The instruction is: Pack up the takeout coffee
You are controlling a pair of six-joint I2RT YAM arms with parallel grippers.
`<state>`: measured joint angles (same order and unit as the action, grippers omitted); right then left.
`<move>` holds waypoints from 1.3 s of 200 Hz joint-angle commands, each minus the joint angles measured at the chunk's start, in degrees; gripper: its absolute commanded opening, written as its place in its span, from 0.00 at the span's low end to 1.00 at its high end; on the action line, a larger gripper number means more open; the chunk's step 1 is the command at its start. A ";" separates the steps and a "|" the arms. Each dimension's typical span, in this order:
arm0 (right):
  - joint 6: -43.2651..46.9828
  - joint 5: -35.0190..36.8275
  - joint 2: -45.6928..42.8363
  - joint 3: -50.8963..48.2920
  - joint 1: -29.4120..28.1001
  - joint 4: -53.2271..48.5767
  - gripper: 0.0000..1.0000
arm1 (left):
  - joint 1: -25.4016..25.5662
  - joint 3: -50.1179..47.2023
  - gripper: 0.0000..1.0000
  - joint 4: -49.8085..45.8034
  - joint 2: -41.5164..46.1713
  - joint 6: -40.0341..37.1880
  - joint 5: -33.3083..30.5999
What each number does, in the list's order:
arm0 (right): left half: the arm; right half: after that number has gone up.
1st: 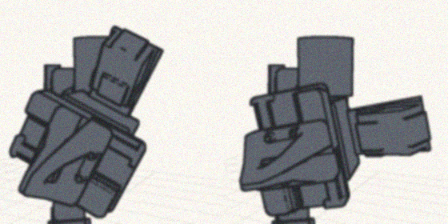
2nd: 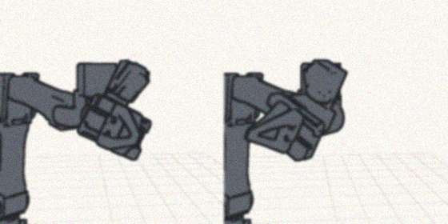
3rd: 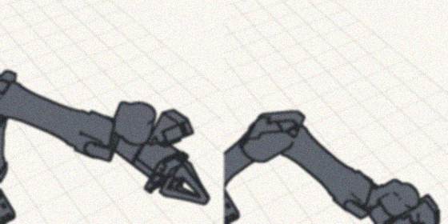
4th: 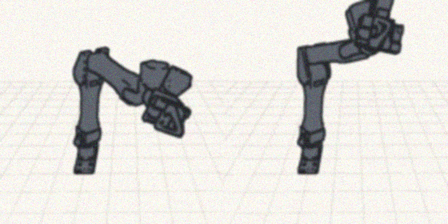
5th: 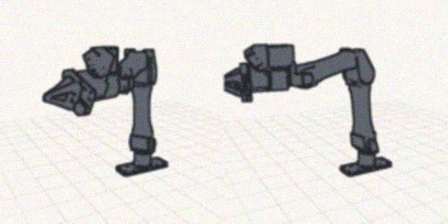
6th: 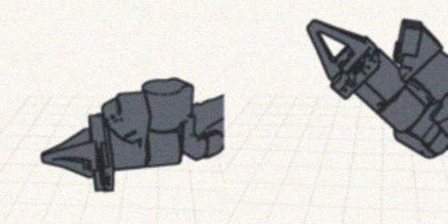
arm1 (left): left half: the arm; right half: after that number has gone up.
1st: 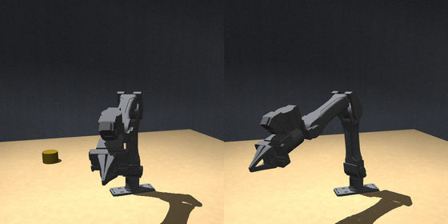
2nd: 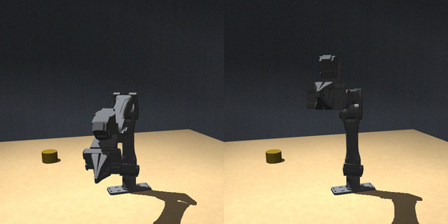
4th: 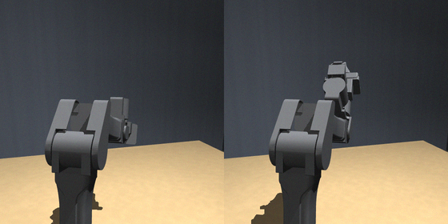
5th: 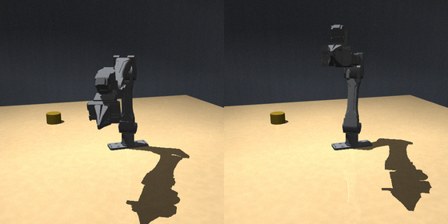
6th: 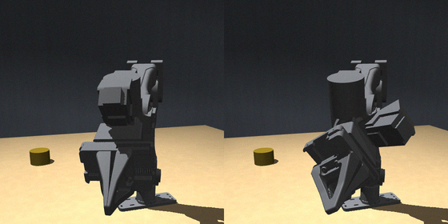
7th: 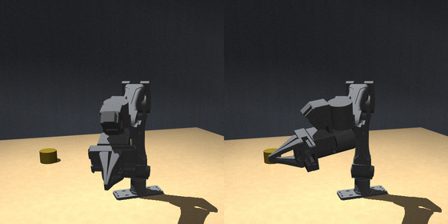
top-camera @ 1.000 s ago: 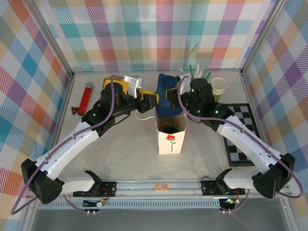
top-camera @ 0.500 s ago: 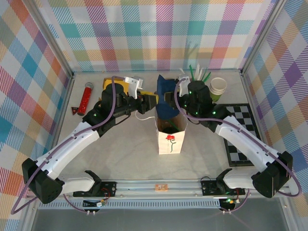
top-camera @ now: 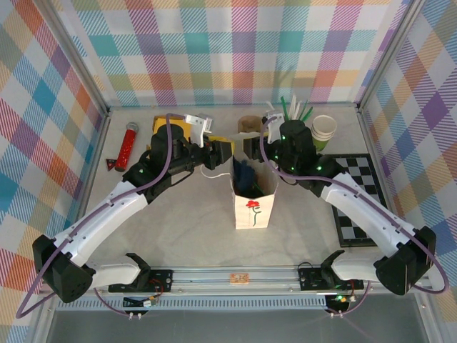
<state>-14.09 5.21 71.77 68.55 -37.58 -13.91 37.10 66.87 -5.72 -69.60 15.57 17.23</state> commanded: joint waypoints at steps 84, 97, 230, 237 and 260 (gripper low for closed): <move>2.27 -1.46 -1.16 5.13 -0.56 -6.61 0.58 | 0.43 1.29 0.40 -2.37 0.68 -1.73 -1.03; 3.11 -2.76 -0.22 8.16 -0.64 -10.99 0.58 | 0.44 2.17 0.40 -3.99 0.60 -2.53 -1.65; -2.52 -1.44 13.57 41.02 -6.19 -57.19 0.58 | 0.43 9.59 0.41 -18.38 -0.43 -7.46 -4.12; -3.18 -1.81 14.08 41.99 -6.26 -58.62 0.58 | 0.43 9.59 0.41 -18.83 -0.56 -7.66 -4.41; -4.41 -1.16 15.22 44.78 -7.20 -62.53 0.59 | 0.43 10.06 0.44 -20.50 -1.18 -8.26 -5.32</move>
<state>-15.14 3.29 86.30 109.86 -43.62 -68.73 37.10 74.85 -22.63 -69.91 9.13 13.32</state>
